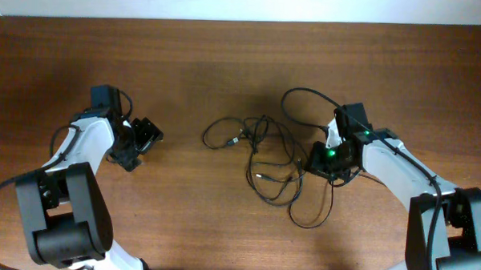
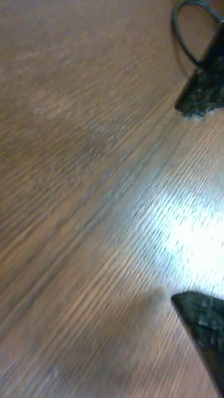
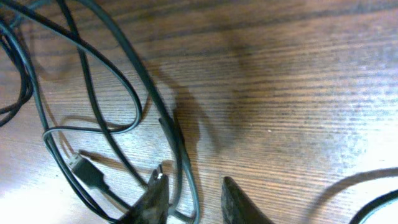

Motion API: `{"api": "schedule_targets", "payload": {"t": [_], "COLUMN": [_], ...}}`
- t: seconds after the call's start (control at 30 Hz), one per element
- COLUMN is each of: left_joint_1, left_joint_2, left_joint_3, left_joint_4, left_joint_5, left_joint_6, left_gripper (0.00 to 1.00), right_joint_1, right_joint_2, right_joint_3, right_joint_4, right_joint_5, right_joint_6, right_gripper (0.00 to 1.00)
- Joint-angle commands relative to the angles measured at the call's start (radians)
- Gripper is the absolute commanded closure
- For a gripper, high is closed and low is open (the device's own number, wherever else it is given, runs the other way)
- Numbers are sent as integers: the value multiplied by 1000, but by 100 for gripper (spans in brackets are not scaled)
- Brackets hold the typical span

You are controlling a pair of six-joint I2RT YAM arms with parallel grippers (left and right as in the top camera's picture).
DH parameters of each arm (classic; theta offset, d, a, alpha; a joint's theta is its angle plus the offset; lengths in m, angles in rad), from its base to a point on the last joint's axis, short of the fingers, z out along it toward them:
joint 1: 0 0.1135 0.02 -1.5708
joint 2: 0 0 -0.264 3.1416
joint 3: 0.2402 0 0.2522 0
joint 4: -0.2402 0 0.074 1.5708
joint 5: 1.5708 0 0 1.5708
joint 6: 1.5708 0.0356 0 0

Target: Untangle cables

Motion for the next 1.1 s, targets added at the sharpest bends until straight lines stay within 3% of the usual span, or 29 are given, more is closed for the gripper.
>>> {"api": "schedule_targets", "payload": {"t": [0.0,0.07,0.13,0.2,0.47,0.63,0.7,0.8,0.83,0.87,0.93,1.07], "left_joint_1": [1,-6,-32,-68,-295,-392,-433,-472,-472,-472,-472,-472], "left_joint_2": [-10,-10,-10,-10,-10,-10,-10,-10,-10,-10,-10,-67], "left_joint_3": [-8,-8,-8,-8,-8,-8,-8,-8,-8,-8,-8,-1], "left_joint_4": [27,38,58,83,197,238,268,303,306,306,298,290], "left_joint_5": [114,127,131,134,135,130,130,129,95,43,-13,113], "left_joint_6": [120,130,165,186,343,343,392,395,395,395,395,492], "left_gripper": [1,1,1,1,1,1,12,9,1,1,12,20], "right_joint_1": [6,5,5,5,4,4,4,4,4,4,4,4], "right_joint_2": [-9,-9,-9,-9,-9,-9,-9,-9,-9,-9,-9,-9], "right_joint_3": [-3,-3,-4,-4,-4,-4,-4,-4,-4,-4,-4,-4], "right_joint_4": [-2,2,2,9,72,77,77,77,77,77,77,77], "right_joint_5": [31,75,154,221,171,171,171,171,171,171,171,171], "right_joint_6": [-53,-53,-53,-53,-50,-50,-50,-50,-50,-50,-50,-50], "right_gripper": [36,7,0,2,2,2,2,2,1,2,2,2]}}
